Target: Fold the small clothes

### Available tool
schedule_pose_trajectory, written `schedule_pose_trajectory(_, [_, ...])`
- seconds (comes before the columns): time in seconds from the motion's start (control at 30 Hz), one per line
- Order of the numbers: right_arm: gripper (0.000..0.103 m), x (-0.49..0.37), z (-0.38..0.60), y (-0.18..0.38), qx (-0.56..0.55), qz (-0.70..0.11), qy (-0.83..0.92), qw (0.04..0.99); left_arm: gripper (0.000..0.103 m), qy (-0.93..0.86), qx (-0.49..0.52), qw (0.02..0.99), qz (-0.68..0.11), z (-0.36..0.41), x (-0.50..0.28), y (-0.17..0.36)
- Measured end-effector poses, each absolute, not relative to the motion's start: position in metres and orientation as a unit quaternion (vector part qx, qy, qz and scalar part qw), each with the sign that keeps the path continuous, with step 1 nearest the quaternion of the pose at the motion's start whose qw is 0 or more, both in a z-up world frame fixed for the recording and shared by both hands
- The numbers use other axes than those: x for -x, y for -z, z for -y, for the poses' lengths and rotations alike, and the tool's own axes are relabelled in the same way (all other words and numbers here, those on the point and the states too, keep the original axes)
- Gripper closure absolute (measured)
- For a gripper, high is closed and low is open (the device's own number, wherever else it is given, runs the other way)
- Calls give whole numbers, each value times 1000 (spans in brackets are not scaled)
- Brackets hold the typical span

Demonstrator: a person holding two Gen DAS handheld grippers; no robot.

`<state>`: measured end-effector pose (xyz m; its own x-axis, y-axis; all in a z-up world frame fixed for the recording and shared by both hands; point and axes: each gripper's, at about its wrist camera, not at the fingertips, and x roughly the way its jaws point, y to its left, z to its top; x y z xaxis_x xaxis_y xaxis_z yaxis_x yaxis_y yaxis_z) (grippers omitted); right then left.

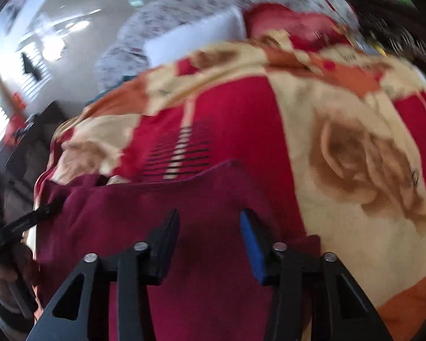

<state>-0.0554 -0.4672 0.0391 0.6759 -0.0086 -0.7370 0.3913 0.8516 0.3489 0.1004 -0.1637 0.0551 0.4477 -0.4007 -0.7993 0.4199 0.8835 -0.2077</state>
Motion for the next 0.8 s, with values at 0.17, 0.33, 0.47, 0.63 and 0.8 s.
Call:
schedule_pose_trajectory(0.17, [57,70,466,-50,-256,-366,105,889,27,258,-34,853,-452,158,-90,-66])
schedule_pose_trajectory(0.33, [30,136,441,-81,-276,-330,60,901,25,303,-34,850,-429,111,-39,-88])
schedule_pose_trajectory(0.47, [29,183,416,-84,-258,-337,48,904,21,322,-45,846,-423,71,8,-84])
schedule_pose_trajectory(0.63, [29,231,393,-75,-244,-339,57,907,21,338,-34,825,-451,39,47,-53])
schedule_pose_trajectory(0.8, [29,250,389,-54,-254,-355,67,897,21,340,-59,815,-466,31,61,-27])
